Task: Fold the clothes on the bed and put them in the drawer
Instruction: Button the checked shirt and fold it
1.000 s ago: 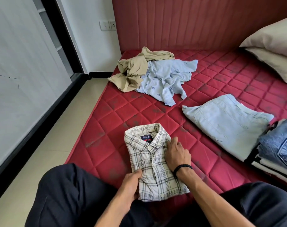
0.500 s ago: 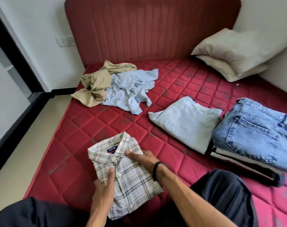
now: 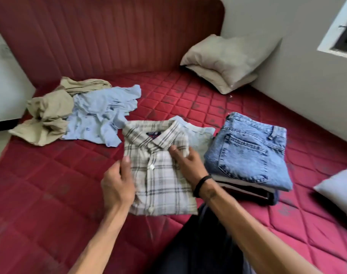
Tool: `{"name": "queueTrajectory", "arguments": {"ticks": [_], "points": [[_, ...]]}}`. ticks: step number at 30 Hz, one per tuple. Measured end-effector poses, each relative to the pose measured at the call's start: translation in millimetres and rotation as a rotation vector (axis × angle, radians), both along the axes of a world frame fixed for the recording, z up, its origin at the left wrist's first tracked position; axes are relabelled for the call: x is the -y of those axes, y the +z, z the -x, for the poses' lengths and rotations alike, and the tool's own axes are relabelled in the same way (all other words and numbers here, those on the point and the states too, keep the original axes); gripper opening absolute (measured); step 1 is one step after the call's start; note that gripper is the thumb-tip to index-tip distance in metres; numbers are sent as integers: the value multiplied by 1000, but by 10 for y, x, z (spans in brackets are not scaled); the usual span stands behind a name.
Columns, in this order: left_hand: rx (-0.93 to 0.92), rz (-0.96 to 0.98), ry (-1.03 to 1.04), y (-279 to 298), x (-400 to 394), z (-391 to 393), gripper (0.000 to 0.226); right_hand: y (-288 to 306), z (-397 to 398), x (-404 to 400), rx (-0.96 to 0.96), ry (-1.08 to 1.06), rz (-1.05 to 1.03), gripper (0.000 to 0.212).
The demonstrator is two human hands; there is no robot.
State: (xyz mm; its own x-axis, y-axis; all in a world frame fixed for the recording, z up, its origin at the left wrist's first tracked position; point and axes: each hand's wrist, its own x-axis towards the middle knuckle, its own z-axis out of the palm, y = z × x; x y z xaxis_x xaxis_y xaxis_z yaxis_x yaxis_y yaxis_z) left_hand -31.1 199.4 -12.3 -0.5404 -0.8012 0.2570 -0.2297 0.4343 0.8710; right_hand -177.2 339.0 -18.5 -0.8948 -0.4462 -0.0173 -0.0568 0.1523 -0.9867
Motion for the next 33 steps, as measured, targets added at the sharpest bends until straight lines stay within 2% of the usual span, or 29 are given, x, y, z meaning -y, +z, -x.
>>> {"name": "queueTrajectory", "arguments": {"ticks": [2, 5, 7, 10, 15, 20, 23, 26, 28, 29, 31, 33], "points": [[-74, 37, -88, 142, -340, 325, 51, 241, 185, -450, -59, -88, 44, 39], [-144, -25, -185, 420, -958, 748, 48, 601, 395, -1167, -112, -207, 79, 15], [-96, -77, -258, 559, -1385, 904, 48, 713, 480, -1648, -141, -284, 65, 13], [92, -114, -400, 563, -1989, 940, 52, 607, 477, -2348, -154, -366, 21, 13], [452, -131, -644, 335, -2792, 682, 63, 198, 174, -3241, -84, -375, 2, 29], [650, -291, -651, -24, -3240, 330, 50, -343, -294, -3605, 58, -291, 121, 43], [757, -303, -699, -181, -3378, 119, 47, -604, -521, -3825, 130, -278, 81, 72], [866, -324, -758, -349, -3426, 4, 48, -820, -683, -3974, 287, -296, -30, 96], [910, -323, -756, -435, -3363, 21, 47, -948, -657, -3959, 324, -335, -137, 95], [903, -312, -754, -471, -3305, 48, 44, -949, -610, -3906, 318, -366, -202, 88], [873, -315, -754, -559, -3187, 103, 34, -850, -502, -3760, 259, -416, -417, 69], [812, -275, -742, -643, -3095, 110, 40, -737, -472, -3627, 23, -527, -768, 67]]}}
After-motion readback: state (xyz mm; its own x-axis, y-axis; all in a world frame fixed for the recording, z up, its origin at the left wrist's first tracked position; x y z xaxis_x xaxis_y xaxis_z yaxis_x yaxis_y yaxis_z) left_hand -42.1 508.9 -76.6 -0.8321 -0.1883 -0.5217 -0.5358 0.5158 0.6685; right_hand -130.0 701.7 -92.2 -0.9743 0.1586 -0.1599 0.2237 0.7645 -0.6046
